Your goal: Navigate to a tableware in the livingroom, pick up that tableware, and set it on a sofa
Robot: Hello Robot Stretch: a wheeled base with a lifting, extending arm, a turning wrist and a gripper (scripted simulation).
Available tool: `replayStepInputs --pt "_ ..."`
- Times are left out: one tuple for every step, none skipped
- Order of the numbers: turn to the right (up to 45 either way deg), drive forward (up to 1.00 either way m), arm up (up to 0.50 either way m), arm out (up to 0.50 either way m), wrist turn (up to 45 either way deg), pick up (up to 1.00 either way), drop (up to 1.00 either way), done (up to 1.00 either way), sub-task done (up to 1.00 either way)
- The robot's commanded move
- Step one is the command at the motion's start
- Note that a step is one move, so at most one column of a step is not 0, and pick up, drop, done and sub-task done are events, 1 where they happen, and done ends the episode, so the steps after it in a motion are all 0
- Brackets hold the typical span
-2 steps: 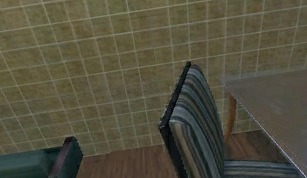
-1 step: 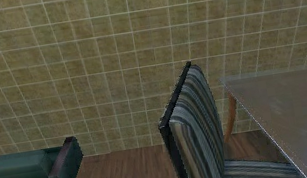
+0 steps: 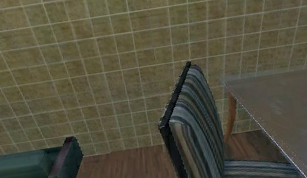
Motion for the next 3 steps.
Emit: replayStepInputs --pt "0.0 0.00 0.00 0.00 -45.0 0.00 0.00 0.00 0.00" --pt "0.0 0.00 0.00 0.00 -30.0 0.00 0.00 0.00 0.00" --pt "0.0 0.00 0.00 -0.44 0.0 0.00 0.00 0.00 0.00"
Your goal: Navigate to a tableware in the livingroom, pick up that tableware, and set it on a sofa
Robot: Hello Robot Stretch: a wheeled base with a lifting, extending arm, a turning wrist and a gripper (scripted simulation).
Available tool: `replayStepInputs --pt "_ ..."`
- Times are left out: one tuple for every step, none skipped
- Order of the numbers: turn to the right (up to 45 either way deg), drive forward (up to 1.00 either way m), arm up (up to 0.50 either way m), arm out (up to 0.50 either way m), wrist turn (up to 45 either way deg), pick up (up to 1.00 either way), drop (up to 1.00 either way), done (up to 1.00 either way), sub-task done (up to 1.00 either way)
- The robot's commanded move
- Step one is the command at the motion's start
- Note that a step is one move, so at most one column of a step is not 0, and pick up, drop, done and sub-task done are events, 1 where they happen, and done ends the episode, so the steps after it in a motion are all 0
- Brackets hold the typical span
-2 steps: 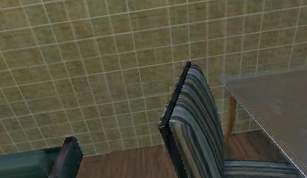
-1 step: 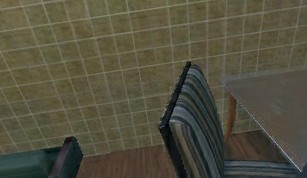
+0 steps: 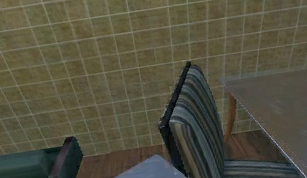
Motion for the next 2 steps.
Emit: replayStepInputs --pt "-45.0 0.00 0.00 0.00 0.0 0.00 0.00 0.00 0.00" --pt "-45.0 0.00 0.00 0.00 0.0 0.00 0.00 0.00 0.00"
